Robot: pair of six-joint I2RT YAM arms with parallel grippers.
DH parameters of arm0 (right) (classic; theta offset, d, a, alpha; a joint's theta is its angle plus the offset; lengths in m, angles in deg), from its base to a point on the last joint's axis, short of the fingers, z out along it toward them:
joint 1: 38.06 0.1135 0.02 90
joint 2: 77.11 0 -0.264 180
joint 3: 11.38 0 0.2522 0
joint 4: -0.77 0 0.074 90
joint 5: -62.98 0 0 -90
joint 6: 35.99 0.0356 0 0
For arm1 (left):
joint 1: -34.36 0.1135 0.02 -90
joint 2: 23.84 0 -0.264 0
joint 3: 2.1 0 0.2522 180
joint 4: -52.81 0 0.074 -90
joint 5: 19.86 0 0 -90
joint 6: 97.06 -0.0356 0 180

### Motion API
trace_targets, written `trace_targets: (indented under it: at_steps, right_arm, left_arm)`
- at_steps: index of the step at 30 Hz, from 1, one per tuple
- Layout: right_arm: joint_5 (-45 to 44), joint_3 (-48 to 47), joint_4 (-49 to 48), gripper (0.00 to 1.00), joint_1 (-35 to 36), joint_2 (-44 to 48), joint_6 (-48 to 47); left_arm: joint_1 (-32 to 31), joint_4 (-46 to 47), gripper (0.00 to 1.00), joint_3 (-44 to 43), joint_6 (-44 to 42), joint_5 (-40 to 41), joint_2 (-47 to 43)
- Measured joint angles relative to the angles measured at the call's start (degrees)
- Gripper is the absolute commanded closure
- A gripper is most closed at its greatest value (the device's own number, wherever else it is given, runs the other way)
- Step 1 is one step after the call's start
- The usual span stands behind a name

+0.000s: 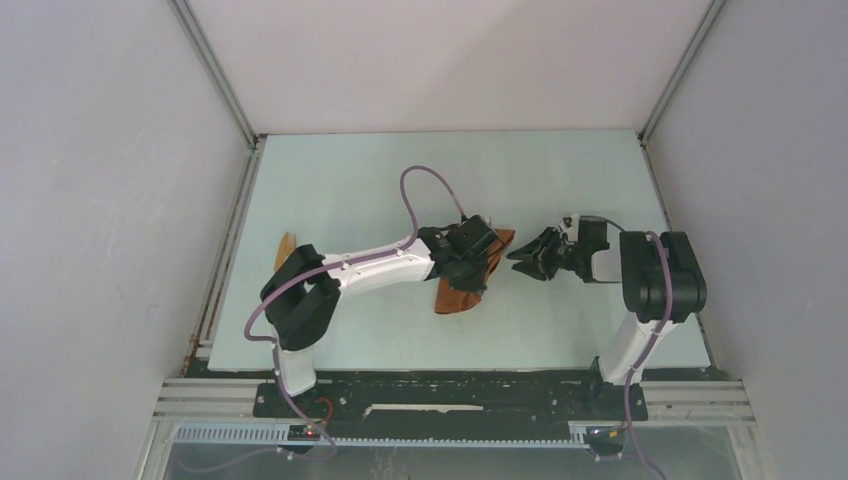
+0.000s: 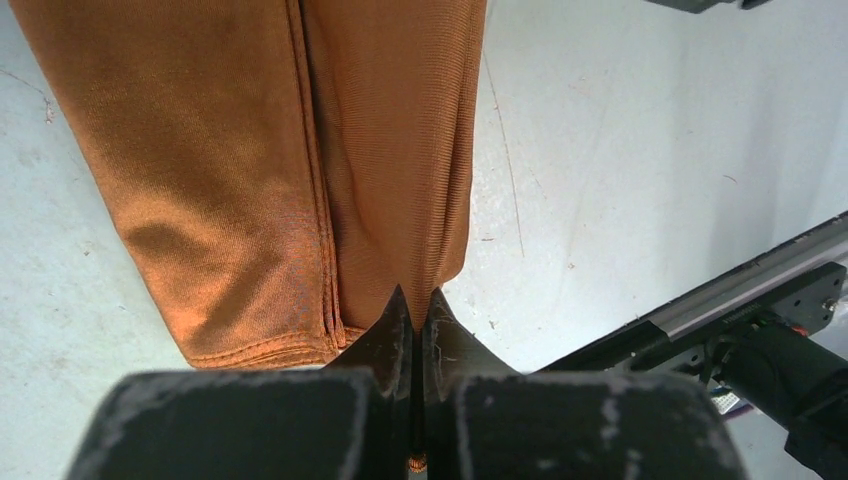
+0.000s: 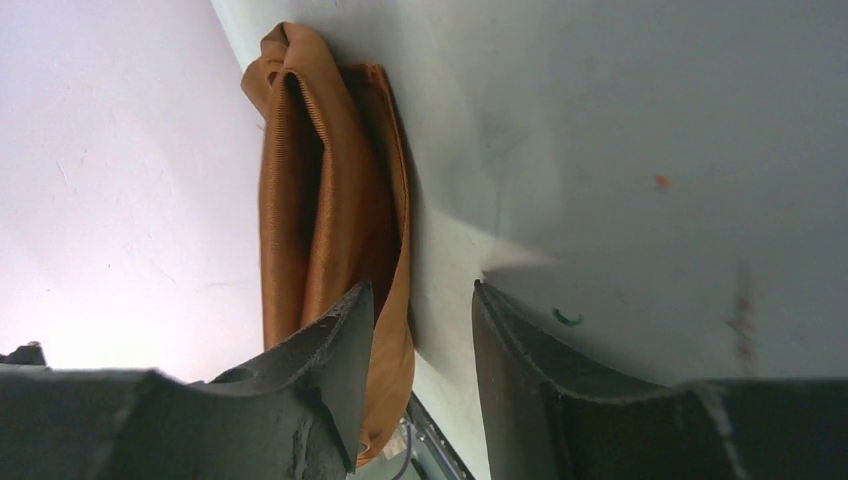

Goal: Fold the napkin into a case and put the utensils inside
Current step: Pass from the left arm to the right

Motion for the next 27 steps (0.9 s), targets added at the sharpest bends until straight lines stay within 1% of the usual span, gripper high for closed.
trace_targets:
  at_steps: [4, 14, 18, 19, 20, 21, 22, 23, 24, 25, 27]
  right_arm:
    - [0.52, -2.29, -0.83, 0.52, 2.21, -2.58, 1.25]
    - [0.50, -8.13, -2.84, 0.64, 5.05, -8.50, 4.04]
    - [-0.07, -9.79, -3.06, 0.73, 5.25, -9.90, 4.59]
    - [-0.44, -10.32, -2.99, 0.77, 5.42, -10.29, 4.66]
    - [-0.76, -10.82, -2.82, 0.84, 5.49, -10.62, 4.66]
    - [-0.90, -11.08, -2.78, 0.91, 5.53, -10.80, 4.61]
    - [-1.46, -11.39, -2.51, 1.00, 5.60, -10.93, 4.55]
    - [-2.05, -11.52, -2.21, 1.00, 5.68, -10.99, 4.37]
    - [-2.49, -11.54, -1.97, 1.00, 5.75, -10.99, 4.39]
    - [-2.69, -11.58, -1.79, 1.00, 5.81, -10.99, 4.31]
    - [-2.82, -11.65, -1.77, 1.00, 5.88, -10.99, 3.93]
  left_arm:
    - [0.00, 0.55, 1.00, 0.35, 0.00, -0.15, -1.05]
    - [0.00, 1.42, 1.00, 1.84, 0.00, -1.79, -1.60]
    - [0.00, 1.97, 1.00, 1.84, 0.00, -2.80, -1.60]
    - [0.00, 2.14, 1.00, 1.84, 0.00, -3.06, -1.60]
    - [0.00, 2.23, 0.97, 1.84, 0.00, -3.23, -1.60]
    - [0.00, 2.27, 0.91, 1.84, 0.00, -3.39, -1.60]
    - [0.00, 2.32, 0.77, 1.84, 0.00, -3.72, -1.60]
    - [0.00, 2.43, 0.64, 1.84, 0.00, -4.04, -1.60]
    - [0.00, 2.54, 0.55, 1.84, -0.28, -4.26, -1.60]
    - [0.00, 2.73, 0.48, 1.84, -0.26, -4.50, -1.60]
    - [0.22, 4.11, 0.38, 2.32, -0.31, -5.20, -1.90]
